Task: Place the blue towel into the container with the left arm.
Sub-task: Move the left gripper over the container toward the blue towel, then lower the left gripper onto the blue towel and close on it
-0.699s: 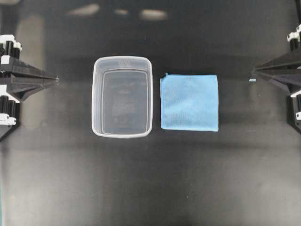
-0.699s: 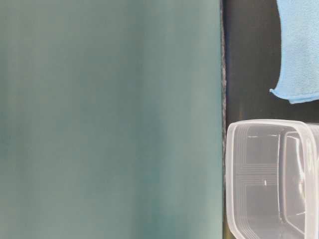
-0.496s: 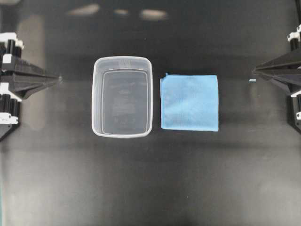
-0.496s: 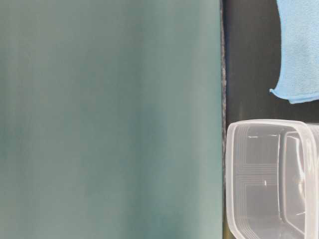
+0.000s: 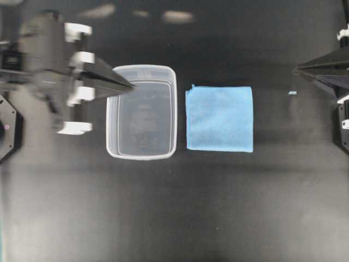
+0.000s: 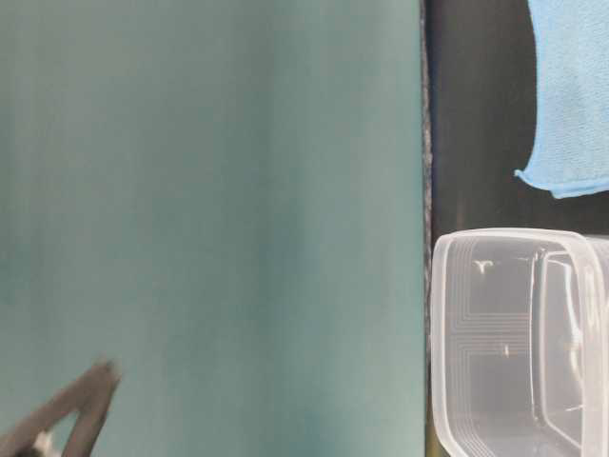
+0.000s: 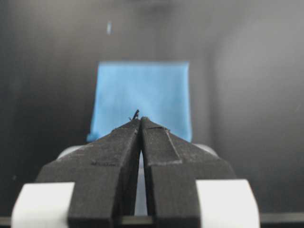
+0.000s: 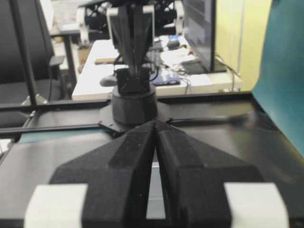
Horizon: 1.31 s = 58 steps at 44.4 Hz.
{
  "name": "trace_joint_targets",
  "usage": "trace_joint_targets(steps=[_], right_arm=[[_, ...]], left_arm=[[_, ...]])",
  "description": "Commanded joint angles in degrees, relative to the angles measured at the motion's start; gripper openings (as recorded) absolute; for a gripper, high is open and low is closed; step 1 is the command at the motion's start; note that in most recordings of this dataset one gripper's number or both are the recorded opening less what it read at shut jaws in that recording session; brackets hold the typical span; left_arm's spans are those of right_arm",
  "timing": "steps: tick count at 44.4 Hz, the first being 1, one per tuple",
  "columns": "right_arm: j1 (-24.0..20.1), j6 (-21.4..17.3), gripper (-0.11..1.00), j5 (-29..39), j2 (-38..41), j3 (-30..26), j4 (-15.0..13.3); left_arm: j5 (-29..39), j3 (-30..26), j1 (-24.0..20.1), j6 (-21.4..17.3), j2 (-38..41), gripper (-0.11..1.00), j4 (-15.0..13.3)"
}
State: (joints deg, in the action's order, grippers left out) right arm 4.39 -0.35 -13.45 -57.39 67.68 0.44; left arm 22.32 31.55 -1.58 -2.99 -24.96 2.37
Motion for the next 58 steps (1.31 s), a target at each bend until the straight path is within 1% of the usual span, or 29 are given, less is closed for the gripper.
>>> trace_joint_targets(steps=[1, 4, 6, 7, 13, 14, 16, 18, 21, 25, 27, 31, 34, 36, 39, 47, 58], right_arm=[[0.7, 0.0, 0.06, 0.2, -0.6, -1.1, 0.3], [1.0, 0.0, 0.16, 0.7, -1.3, -1.1, 0.3], [1.1, 0.0, 0.26, 1.2, -1.8, -1.1, 0.3], [1.3, 0.0, 0.34, 1.6, -2.2, -1.1, 0.3], [1.5, 0.0, 0.7, 2.2, -3.5, -1.1, 0.3], [1.5, 0.0, 0.75, 2.2, -3.7, -1.1, 0.3], [1.5, 0.1, 0.8, 2.3, -4.2, -1.1, 0.3], [1.5, 0.1, 0.81, 2.4, -4.7, -1.1, 0.3], [1.5, 0.1, 0.8, 2.5, -5.6, -1.1, 0.3], [1.5, 0.1, 0.79, 2.9, -6.6, -0.9, 0.3], [1.5, 0.1, 0.79, 2.8, -6.9, -0.8, 0.3], [1.5, 0.0, 0.79, 2.5, -8.0, -1.1, 0.3], [1.3, 0.2, 0.79, 2.4, -8.5, -1.1, 0.3], [1.3, 0.4, 0.79, 2.4, -8.8, -1.1, 0.3], [1.3, 0.5, 0.79, 2.5, -9.3, -1.3, 0.3], [1.1, 0.4, 0.79, 2.7, -9.4, -1.2, 0.3], [1.1, 0.4, 0.78, 2.8, -9.4, -1.1, 0.3]], left_arm=[[5.9, -8.0, -0.3, -2.0, 6.5, 0.0, 0.2], [8.4, -11.7, -0.4, -3.8, 10.4, 0.0, 0.3], [10.4, -14.7, -0.6, -4.8, 13.5, 0.0, 0.3], [11.3, -16.3, -0.7, -5.4, 15.3, 0.0, 0.2], [15.0, -23.2, -1.1, -5.8, 22.7, 0.0, 0.2], [15.6, -24.2, -1.1, -5.6, 23.6, 0.01, 0.3], [16.9, -26.6, -1.1, -5.4, 26.2, 0.01, 0.3], [18.1, -28.4, -1.0, -5.4, 28.1, 0.05, 0.3], [19.8, -31.4, -0.8, -5.4, 31.3, 0.17, 0.2], [21.2, -34.1, -0.7, -5.4, 34.9, 0.41, 0.3], [21.7, -35.2, -0.7, -5.4, 36.8, 0.55, 0.2], [21.6, -37.2, -0.8, -5.4, 41.7, 0.8, 0.2], [21.2, -37.9, -0.8, -5.4, 44.6, 0.89, 0.3], [21.0, -38.3, -0.8, -5.4, 46.3, 0.9, 0.2], [20.9, -39.1, -0.8, -5.4, 49.6, 0.89, 0.3], [20.7, -40.1, -0.8, -5.2, 55.0, 0.88, 0.2], [17.1, -41.0, -0.7, -5.2, 58.6, 0.87, 0.3]])
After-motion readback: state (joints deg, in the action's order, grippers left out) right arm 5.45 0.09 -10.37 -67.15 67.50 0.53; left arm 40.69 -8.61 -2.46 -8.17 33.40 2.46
